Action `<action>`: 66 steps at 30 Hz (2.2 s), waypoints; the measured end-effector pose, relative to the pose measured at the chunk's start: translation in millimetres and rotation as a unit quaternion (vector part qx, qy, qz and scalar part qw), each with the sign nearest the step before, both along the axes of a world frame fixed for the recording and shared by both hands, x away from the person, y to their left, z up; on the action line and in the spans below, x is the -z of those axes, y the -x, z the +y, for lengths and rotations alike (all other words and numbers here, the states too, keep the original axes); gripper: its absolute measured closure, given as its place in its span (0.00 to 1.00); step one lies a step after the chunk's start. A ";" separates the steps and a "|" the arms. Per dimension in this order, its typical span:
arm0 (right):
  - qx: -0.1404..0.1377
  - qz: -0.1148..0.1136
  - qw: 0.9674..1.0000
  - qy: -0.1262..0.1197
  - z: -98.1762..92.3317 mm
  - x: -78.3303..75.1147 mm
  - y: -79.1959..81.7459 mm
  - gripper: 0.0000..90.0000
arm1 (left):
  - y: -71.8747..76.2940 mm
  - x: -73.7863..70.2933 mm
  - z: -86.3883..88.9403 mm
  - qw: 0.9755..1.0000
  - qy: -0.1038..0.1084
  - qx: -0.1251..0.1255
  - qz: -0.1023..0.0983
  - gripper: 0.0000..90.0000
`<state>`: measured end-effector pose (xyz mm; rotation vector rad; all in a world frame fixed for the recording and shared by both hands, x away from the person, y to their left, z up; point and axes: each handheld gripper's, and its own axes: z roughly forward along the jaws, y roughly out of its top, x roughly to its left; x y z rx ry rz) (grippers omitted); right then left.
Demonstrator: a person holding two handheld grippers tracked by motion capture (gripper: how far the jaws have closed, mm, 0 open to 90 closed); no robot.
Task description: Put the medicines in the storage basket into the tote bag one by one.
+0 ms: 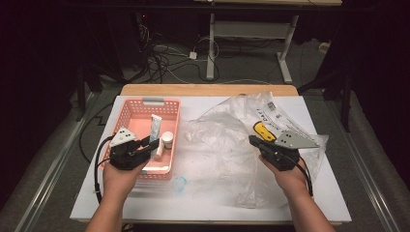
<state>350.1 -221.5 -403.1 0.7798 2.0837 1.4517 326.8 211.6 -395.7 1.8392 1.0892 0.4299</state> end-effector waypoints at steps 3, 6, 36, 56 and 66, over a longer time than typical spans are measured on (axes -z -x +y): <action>0.001 0.000 1.000 0.000 -0.4 -0.4 0.2 1.00 | 0.6 -2.3 -4.9 1.000 0.010 0.012 0.003 0.76; 0.000 0.000 1.000 -0.001 -0.9 -0.8 0.2 1.00 | 1.7 -4.9 -9.2 1.000 0.016 0.020 0.000 0.76; -0.003 -0.003 1.000 -0.002 0.4 -2.1 2.4 1.00 | 14.3 20.0 -94.7 0.989 0.009 0.144 0.033 0.76; -0.008 -0.010 1.000 0.004 4.5 -4.6 7.7 1.00 | 15.4 43.5 -123.5 0.981 -0.036 0.181 0.058 0.76; -0.008 -0.013 1.000 0.006 5.2 -5.3 8.7 1.00 | 8.5 43.8 -138.8 0.981 -0.034 0.183 0.059 0.76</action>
